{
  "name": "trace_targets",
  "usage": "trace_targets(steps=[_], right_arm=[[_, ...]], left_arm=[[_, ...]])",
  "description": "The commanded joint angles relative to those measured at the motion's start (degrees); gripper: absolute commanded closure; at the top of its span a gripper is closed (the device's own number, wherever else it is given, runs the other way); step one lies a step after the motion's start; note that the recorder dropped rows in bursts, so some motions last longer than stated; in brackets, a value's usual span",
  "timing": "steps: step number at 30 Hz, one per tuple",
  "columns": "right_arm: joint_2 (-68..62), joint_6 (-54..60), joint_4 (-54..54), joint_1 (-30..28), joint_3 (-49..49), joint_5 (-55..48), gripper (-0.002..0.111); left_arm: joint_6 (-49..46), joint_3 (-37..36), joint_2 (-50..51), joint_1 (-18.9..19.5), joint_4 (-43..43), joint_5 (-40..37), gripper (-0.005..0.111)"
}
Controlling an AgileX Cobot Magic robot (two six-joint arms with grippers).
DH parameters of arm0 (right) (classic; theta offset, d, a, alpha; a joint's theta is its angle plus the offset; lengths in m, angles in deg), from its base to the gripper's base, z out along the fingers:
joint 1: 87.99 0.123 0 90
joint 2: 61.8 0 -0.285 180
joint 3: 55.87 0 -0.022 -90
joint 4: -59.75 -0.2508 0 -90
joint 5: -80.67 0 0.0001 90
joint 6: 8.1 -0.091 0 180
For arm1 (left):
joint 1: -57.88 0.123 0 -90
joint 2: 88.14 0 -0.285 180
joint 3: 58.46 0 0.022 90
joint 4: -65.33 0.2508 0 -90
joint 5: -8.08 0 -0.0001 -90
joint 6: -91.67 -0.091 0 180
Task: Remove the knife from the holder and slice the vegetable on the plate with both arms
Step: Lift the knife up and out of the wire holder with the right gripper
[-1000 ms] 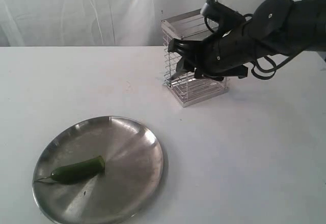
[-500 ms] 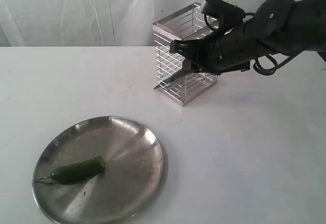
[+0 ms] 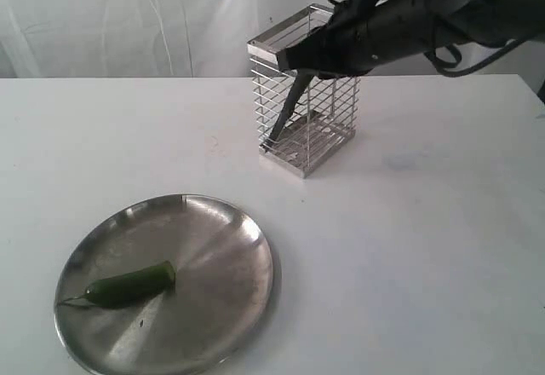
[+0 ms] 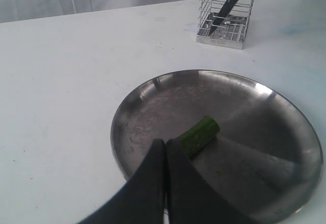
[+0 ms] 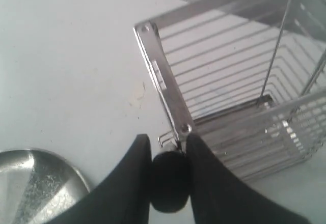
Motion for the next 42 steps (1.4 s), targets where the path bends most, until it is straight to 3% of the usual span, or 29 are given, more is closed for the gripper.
trace_targets(steps=[1,13,18,24,32,42], right_arm=[[2.73,1.9,0.16,-0.04,-1.64,-2.15,0.108],[12.06,1.36,0.13,-0.04,-1.25,-10.11,0.108],[17.3,-4.2,5.95,-0.04,-1.0,-14.5,0.108],[27.63,-10.38,10.86,-0.04,7.02,-14.27,0.108],[46.07,-11.67,8.88,-0.04,20.83,-10.71,0.108],[57.96,-10.11,-1.18,-0.04,24.74,-12.12,0.108]], left_arm=[[0.01,-0.31,-0.24,-0.02,0.1,0.06,0.107],[0.01,-0.31,-0.24,-0.02,0.1,0.06,0.107],[0.01,-0.31,-0.24,-0.02,0.1,0.06,0.107],[0.01,-0.31,-0.24,-0.02,0.1,0.06,0.107],[0.01,-0.31,-0.24,-0.02,0.1,0.06,0.107],[0.01,-0.31,-0.24,-0.02,0.1,0.06,0.107]])
